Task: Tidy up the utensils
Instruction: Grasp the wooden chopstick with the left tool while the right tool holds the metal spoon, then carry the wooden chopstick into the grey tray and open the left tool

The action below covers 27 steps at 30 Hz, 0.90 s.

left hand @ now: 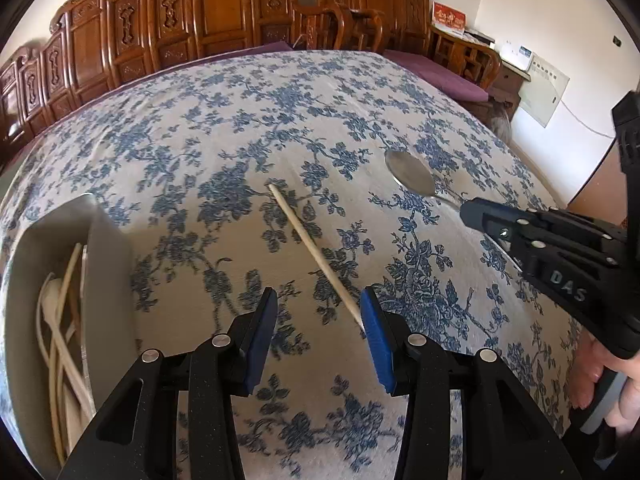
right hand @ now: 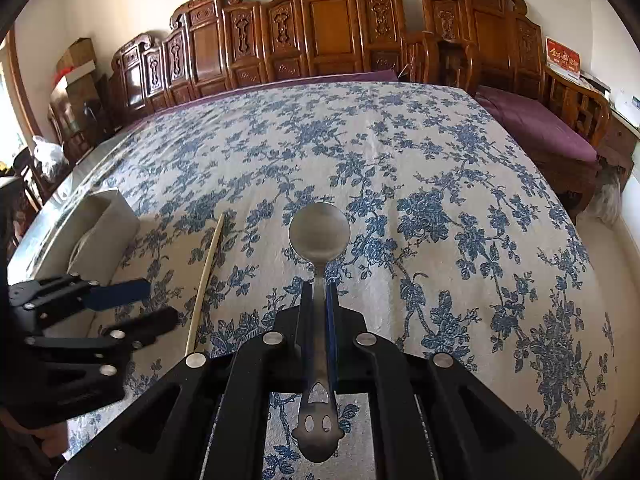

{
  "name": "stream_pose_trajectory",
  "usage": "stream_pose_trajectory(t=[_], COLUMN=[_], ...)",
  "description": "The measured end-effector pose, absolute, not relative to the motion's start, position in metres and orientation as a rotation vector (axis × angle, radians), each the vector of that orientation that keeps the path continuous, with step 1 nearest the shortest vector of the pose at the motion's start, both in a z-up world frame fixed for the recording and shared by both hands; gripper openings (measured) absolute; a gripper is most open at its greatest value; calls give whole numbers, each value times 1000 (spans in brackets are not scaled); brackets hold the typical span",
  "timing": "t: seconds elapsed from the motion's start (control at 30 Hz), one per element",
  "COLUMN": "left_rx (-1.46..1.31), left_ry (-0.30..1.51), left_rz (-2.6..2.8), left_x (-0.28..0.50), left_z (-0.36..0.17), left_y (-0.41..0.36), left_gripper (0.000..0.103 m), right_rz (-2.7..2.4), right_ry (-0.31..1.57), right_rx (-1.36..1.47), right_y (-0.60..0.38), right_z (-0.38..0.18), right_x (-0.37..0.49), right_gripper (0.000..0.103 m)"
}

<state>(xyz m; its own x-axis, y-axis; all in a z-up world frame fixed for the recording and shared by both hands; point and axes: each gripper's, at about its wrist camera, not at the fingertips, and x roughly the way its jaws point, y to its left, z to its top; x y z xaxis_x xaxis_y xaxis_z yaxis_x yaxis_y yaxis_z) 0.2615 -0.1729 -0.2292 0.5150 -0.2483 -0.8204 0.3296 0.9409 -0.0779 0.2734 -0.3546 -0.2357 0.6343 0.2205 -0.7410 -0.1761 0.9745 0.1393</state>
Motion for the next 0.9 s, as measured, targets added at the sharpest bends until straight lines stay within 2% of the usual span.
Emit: stream_pose_trajectory(t=[0.17, 0.27, 0.47, 0.53, 0.6, 0.9], left_rx=[100, 121, 132, 122, 126, 135], left_ry=[983, 993, 1011, 1027, 1037, 1010], left_rz=[-362, -362, -367, -372, -368, -331], left_x=[266, 267, 263, 261, 258, 242], left_z=[-235, -240, -243, -243, -243, -224], left_y=[-185, -191, -187, -182, -178, -152], left_gripper=[39, 35, 19, 7, 4, 4], right_rz=[231, 237, 248, 249, 249, 268], right_ry=[853, 851, 848, 849, 850, 849], right_rx=[68, 71, 69, 64, 63, 24], right_y=[-356, -355, -351, -349, -347, -330], right_z=[-235, -234, -233, -233, -233, -233], right_x=[274, 274, 273, 272, 271, 262], right_gripper=[7, 8, 8, 8, 8, 8])
